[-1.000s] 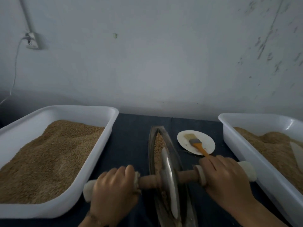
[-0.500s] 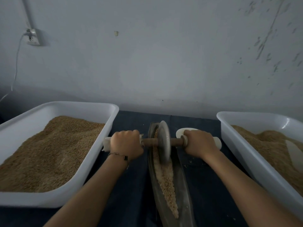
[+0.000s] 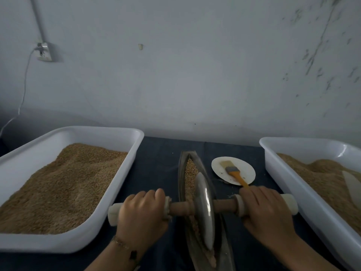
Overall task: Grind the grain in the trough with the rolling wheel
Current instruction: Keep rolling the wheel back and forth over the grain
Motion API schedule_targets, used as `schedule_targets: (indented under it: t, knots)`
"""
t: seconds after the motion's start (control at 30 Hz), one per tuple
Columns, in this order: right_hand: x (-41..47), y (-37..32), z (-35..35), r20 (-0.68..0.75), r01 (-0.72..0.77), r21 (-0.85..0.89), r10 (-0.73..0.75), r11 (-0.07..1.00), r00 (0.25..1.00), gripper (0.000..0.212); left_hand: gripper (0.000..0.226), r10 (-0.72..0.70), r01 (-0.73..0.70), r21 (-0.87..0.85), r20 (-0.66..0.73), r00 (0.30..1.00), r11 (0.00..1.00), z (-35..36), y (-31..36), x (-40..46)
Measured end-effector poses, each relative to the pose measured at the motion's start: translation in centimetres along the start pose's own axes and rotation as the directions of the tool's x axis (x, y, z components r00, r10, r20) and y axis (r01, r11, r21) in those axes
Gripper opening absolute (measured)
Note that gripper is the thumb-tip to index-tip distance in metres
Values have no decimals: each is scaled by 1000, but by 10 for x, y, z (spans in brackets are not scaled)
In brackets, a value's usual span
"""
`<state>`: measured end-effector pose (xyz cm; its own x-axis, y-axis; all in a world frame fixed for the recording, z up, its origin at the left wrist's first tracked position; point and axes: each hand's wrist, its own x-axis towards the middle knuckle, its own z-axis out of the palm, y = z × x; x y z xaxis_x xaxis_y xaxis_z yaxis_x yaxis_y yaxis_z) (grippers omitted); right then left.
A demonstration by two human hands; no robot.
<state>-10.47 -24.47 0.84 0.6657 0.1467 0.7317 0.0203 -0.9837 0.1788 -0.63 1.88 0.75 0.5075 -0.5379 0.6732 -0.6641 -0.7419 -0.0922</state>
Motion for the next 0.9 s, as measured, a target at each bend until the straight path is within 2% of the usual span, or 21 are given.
schedule_targets:
  t: [0.07, 0.13, 0.2, 0.3, 0.37, 0.5, 0.6, 0.67, 0.73, 0.8, 0.9]
  knots:
    - [14, 1, 8, 25, 5, -3, -5, 1000, 1000, 42, 39, -28, 30, -32, 63, 998, 999, 9, -5, 9]
    - [33, 5, 22, 87, 0, -8, 1, 1000, 996, 41, 33, -102, 100, 16, 180, 978, 995, 19, -12, 23]
    - [57, 12, 36, 232, -24, -54, 36, 998, 972, 35, 22, -207, 198, 60, 318, 925, 978, 32, -25, 40]
    - [91, 28, 53, 520, -125, -54, 135, 991, 844, 19, 21, -240, 257, 17, 423, 874, 966, 49, -38, 68]
    - [103, 34, 59, 614, -167, -32, 151, 985, 775, 16, 19, -223, 230, 41, 466, 856, 972, 52, -41, 86]
    - [92, 27, 56, 590, -269, 5, 214, 963, 779, 10, 21, -204, 168, 120, 438, 876, 978, 44, -34, 88]
    - [60, 18, 40, 507, -294, 30, 239, 955, 828, 18, 24, -158, 122, 132, 308, 938, 984, 29, -16, 64]
    - [38, 15, 25, 503, -278, 23, 229, 960, 833, 26, 30, -69, 36, 150, 217, 974, 988, 11, -5, 46]
    - [18, 9, 7, 491, -233, 3, 202, 972, 848, 46, 39, 30, -45, 94, 153, 988, 995, -5, 1, 32]
    - [5, 5, -9, 466, -160, 5, 139, 987, 874, 61, 43, 69, -75, 52, 101, 992, 996, -12, 2, 23]
    - [-3, 7, -12, 396, -116, 58, 84, 992, 914, 57, 44, 93, -96, 39, 74, 993, 995, -11, 0, 20]
